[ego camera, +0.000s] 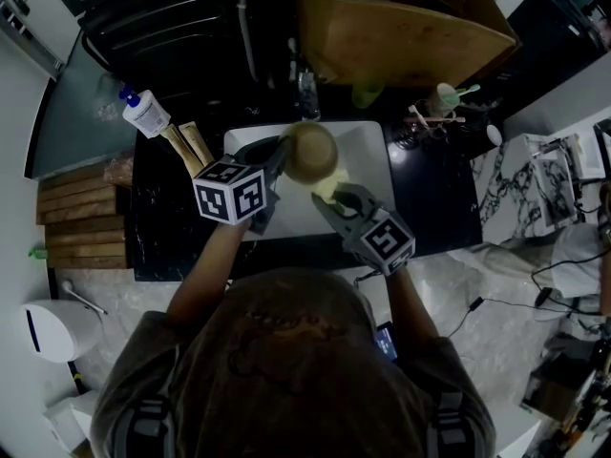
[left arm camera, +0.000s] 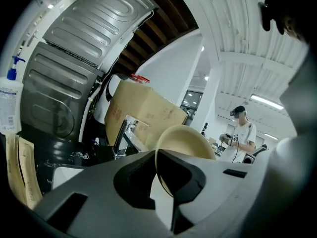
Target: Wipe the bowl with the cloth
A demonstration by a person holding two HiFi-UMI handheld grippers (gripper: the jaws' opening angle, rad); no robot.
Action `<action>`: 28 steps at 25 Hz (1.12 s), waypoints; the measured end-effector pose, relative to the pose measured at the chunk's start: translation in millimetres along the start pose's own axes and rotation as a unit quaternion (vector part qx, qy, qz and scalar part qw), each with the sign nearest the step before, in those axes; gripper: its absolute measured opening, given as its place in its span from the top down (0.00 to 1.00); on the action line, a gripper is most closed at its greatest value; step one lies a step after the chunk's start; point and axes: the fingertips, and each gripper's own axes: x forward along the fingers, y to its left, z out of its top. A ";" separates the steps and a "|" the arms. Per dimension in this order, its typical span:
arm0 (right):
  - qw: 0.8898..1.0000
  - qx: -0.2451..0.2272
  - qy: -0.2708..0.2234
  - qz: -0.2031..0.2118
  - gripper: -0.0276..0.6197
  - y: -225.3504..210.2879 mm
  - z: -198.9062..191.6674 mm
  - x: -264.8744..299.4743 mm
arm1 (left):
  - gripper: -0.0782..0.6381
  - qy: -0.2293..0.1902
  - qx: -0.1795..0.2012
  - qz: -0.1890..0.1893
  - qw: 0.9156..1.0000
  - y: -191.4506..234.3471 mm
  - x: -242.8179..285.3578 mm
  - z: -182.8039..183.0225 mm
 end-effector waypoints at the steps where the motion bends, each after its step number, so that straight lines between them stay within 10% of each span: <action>1: 1.000 0.004 -0.003 -0.003 0.91 -0.4 1.0 1.1 | 0.87 -0.001 -0.009 -0.002 1.000 0.5 0.5 -0.5; 28: 0.996 0.034 -0.009 -0.081 0.91 -20.1 -28.9 21.9 | 0.87 0.063 -0.100 -0.107 0.987 -47.7 17.2 -35.0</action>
